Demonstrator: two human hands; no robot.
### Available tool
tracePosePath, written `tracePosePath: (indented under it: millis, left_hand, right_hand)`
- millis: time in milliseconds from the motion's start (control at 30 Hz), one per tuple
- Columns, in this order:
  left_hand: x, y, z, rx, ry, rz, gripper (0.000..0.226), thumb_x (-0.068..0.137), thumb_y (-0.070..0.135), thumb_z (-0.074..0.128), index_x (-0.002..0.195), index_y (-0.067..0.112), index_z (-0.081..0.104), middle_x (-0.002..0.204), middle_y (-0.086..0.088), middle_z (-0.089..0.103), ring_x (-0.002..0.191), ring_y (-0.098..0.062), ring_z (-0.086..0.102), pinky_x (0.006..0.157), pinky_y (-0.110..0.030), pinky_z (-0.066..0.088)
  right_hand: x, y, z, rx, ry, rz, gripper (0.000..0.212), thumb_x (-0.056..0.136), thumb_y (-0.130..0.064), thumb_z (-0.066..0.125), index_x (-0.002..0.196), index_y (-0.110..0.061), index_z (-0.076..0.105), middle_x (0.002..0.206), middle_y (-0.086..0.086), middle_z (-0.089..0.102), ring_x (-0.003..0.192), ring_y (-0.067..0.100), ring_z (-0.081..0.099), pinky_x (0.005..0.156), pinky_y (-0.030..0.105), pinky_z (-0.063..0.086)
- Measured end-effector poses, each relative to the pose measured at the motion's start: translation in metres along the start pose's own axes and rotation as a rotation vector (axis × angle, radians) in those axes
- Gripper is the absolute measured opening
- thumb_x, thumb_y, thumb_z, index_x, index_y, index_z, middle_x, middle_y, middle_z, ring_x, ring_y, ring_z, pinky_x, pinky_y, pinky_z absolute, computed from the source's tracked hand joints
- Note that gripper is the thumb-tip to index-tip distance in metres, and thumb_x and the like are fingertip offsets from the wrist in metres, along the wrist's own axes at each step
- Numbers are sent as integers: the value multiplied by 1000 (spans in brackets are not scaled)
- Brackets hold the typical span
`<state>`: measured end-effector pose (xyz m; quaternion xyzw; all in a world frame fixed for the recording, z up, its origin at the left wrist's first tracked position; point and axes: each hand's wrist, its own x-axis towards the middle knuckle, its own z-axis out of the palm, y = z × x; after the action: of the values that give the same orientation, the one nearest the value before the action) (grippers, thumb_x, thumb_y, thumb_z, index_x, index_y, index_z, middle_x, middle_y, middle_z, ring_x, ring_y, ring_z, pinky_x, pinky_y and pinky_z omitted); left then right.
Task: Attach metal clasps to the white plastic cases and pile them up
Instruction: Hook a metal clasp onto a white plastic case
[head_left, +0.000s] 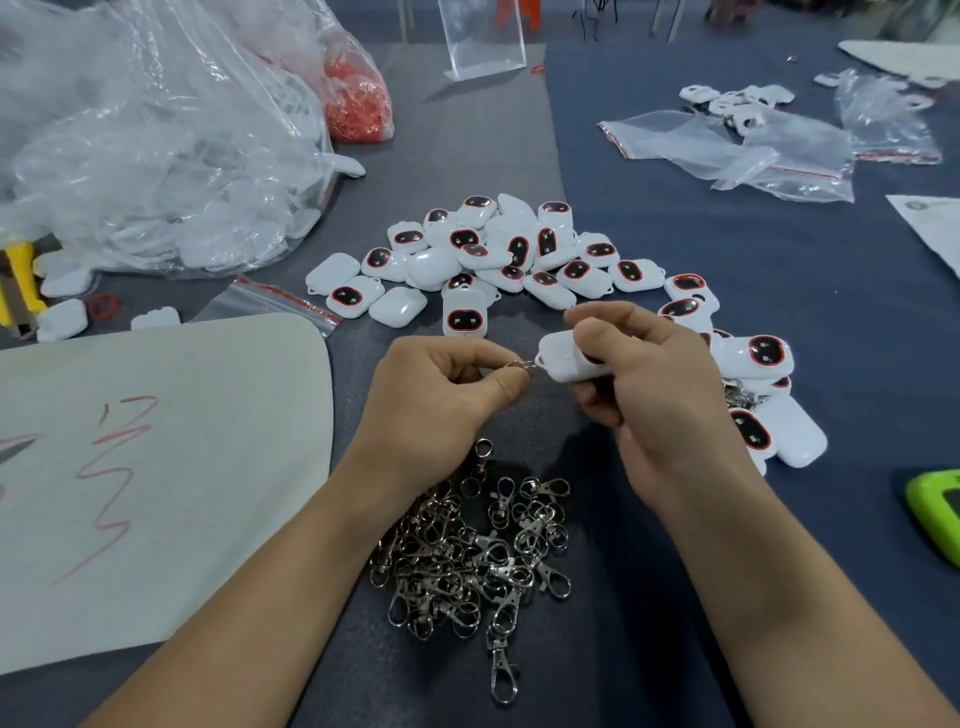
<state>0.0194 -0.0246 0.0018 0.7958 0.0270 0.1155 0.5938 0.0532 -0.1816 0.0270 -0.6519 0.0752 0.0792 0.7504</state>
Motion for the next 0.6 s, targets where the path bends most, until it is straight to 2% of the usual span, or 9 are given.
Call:
tracePosePath:
  millis: [67, 100, 200, 300, 367, 467, 533, 600]
  left_hand:
    - [-1, 0, -2, 5, 18, -14, 6, 73, 33, 81, 79, 32, 80, 70, -17, 71, 64, -39, 61, 69, -52, 56]
    - [-1, 0, -3, 13, 33, -14, 7, 74, 29, 84, 78, 32, 80, 62, -12, 67, 57, -37, 53, 61, -46, 53]
    - [0, -3, -5, 51, 95, 2, 15, 75, 18, 88, 77, 30, 80, 48, 6, 42, 47, -11, 32, 49, -23, 30]
    - [0, -1, -5, 94, 159, 0, 16, 72, 17, 89, 75, 30, 80, 45, 13, 36, 45, -5, 28, 45, -16, 25]
    - [-2, 0, -5, 173, 200, 2, 17, 72, 23, 90, 74, 35, 79, 43, 15, 39, 42, -5, 32, 45, -15, 26]
    - [-6, 0, -4, 369, 246, 40, 12, 73, 37, 87, 78, 41, 77, 45, 17, 46, 44, -5, 41, 49, -22, 33]
    - [-10, 2, -2, 495, 261, 92, 10, 75, 44, 84, 82, 43, 77, 47, 15, 49, 50, -5, 46, 56, -25, 38]
    - [-12, 5, 1, 561, 273, 136, 11, 76, 46, 83, 84, 43, 77, 45, 15, 46, 56, -10, 50, 66, -29, 45]
  right_hand:
    - [0, 0, -1, -85, 5, -95, 16, 94, -7, 66, 89, -19, 75, 66, -3, 69, 46, 10, 51, 42, 18, 40]
    - [-1, 1, -1, -112, -11, -136, 17, 93, -6, 67, 88, -21, 74, 67, -2, 70, 48, 11, 53, 43, 19, 41]
    - [0, 3, -3, -178, -58, -233, 20, 89, -3, 71, 84, -23, 74, 74, 3, 74, 54, 11, 59, 47, 18, 44]
    - [1, 3, -5, -243, -71, -286, 17, 81, -5, 74, 81, -22, 75, 74, 0, 75, 58, 8, 63, 51, 14, 45]
    - [2, 2, -6, -289, -55, -299, 13, 78, -11, 75, 79, -24, 76, 74, -3, 76, 59, 7, 65, 53, 16, 47]
    - [1, 3, -7, -419, 14, -331, 6, 76, -22, 73, 78, -27, 75, 73, -9, 76, 64, 9, 68, 62, 31, 55]
    - [0, 2, -8, -512, 62, -357, 10, 80, -19, 72, 76, -28, 74, 71, -12, 74, 68, 11, 69, 71, 37, 59]
    - [2, 1, -9, -580, 76, -367, 15, 84, -17, 71, 75, -30, 74, 70, -12, 73, 70, 13, 69, 72, 39, 60]
